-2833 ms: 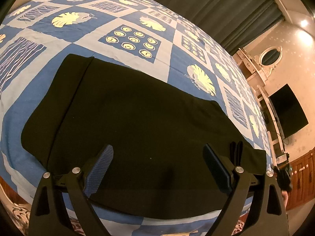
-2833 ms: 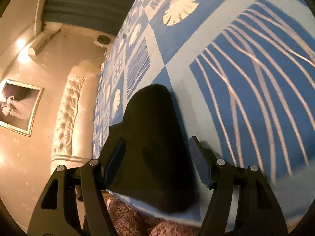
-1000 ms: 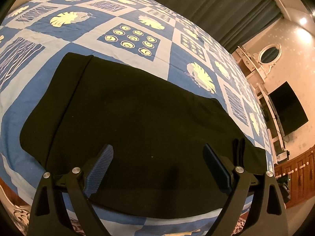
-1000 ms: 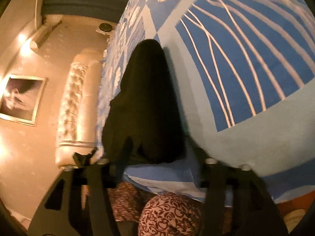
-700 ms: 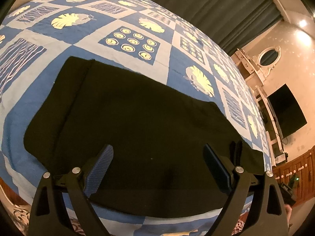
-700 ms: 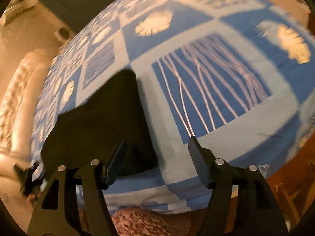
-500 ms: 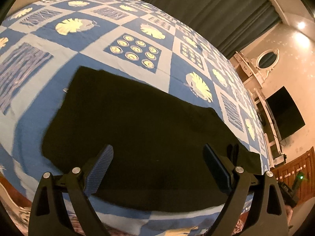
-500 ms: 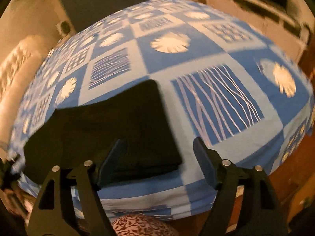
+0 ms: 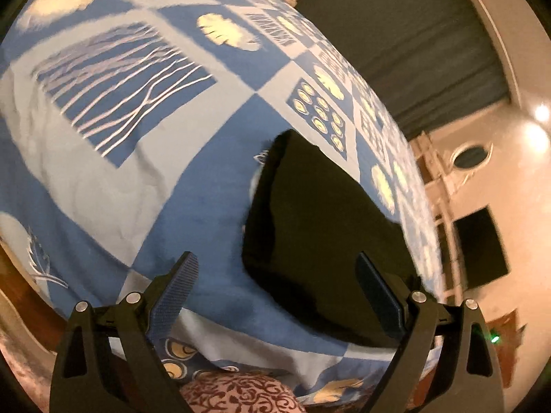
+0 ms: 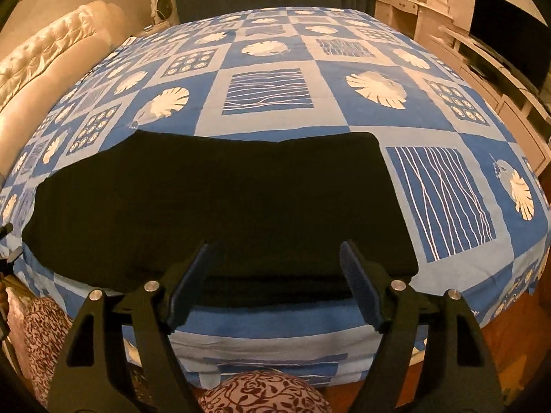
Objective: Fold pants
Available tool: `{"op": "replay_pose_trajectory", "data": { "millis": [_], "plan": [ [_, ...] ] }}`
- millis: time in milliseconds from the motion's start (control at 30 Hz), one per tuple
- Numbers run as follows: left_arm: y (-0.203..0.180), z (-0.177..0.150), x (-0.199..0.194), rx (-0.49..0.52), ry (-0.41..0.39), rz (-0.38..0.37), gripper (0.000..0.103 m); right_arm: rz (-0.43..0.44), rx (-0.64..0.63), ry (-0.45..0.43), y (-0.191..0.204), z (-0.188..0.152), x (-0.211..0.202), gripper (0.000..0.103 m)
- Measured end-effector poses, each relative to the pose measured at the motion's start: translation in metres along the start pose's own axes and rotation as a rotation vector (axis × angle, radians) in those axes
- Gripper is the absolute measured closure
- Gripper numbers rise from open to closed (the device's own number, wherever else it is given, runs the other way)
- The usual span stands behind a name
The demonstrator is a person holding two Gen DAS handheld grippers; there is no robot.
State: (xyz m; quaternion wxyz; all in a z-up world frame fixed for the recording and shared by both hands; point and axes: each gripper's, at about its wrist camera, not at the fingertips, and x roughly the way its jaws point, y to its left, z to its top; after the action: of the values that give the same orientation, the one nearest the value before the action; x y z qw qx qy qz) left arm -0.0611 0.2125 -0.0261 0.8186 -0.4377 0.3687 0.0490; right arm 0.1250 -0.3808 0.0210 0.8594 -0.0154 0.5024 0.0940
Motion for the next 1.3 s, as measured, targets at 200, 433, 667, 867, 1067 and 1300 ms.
{"op": "replay_pose_trajectory", "data": {
  "millis": [200, 433, 667, 867, 1067, 1300],
  "plan": [
    [0.006, -0.002, 0.013, -0.057, 0.064, -0.158, 0.012, 0.014, -0.001, 0.011, -0.001, -0.001, 0.003, 0.026],
    [0.012, 0.008, 0.014, -0.099, 0.042, -0.130, 0.012, 0.040, 0.025, 0.012, -0.002, -0.003, 0.004, 0.026],
    [0.007, 0.019, 0.025, -0.132, 0.038, -0.124, 0.012, 0.048, 0.023, 0.028, 0.002, -0.006, 0.008, 0.026],
    [-0.003, 0.020, 0.053, -0.138, 0.120, -0.150, 0.012, 0.054, 0.025, 0.039, 0.003, -0.007, 0.010, 0.026],
    [0.021, 0.023, 0.051, -0.278, 0.185, -0.284, 0.012, 0.072, 0.034, 0.052, 0.002, -0.009, 0.013, 0.026],
    [0.004, 0.024, 0.057, -0.186, 0.197, -0.257, 0.069, 0.081, 0.043, 0.072, 0.003, -0.012, 0.018, 0.026]
  ]
}}
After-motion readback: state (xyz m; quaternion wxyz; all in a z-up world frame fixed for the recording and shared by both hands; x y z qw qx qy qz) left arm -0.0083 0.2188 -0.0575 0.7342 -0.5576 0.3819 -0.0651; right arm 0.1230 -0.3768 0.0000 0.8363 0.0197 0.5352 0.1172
